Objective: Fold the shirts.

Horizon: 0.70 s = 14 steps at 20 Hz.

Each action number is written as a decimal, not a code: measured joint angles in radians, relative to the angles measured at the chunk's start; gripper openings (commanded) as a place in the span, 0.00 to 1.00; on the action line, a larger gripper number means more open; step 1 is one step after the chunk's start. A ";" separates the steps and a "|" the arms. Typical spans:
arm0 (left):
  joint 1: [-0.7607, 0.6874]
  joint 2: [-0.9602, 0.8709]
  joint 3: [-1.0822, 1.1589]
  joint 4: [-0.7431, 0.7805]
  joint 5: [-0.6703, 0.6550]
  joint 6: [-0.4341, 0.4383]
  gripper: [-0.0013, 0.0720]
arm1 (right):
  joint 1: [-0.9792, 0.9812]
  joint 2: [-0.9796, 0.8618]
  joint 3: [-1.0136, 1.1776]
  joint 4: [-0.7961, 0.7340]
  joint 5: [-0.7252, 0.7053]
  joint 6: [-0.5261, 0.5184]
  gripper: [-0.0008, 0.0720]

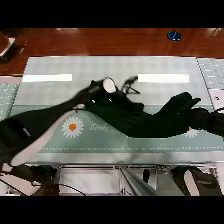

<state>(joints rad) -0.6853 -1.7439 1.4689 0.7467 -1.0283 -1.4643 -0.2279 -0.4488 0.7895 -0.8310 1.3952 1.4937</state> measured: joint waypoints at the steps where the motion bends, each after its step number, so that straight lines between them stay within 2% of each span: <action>1: 0.061 0.050 -0.010 0.030 -0.026 -0.006 0.04 | 0.027 -0.021 0.006 0.009 -0.018 -0.002 0.04; 5: 0.330 0.338 -0.097 0.161 -0.057 -0.017 0.04 | 0.219 -0.174 0.061 0.024 -0.154 -0.008 0.04; 9: 0.570 0.699 -0.239 0.240 -0.075 0.002 0.04 | 0.462 -0.473 0.214 0.028 -0.344 -0.024 0.04; 14: 0.687 1.073 -0.412 0.232 -0.006 0.009 0.04 | 0.647 -0.933 0.525 0.033 -0.463 -0.031 0.04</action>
<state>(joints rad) 0.0017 -0.6704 1.0569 0.9787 -1.0348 -1.4551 0.4191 -1.3815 1.3144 -0.7979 0.9321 1.4631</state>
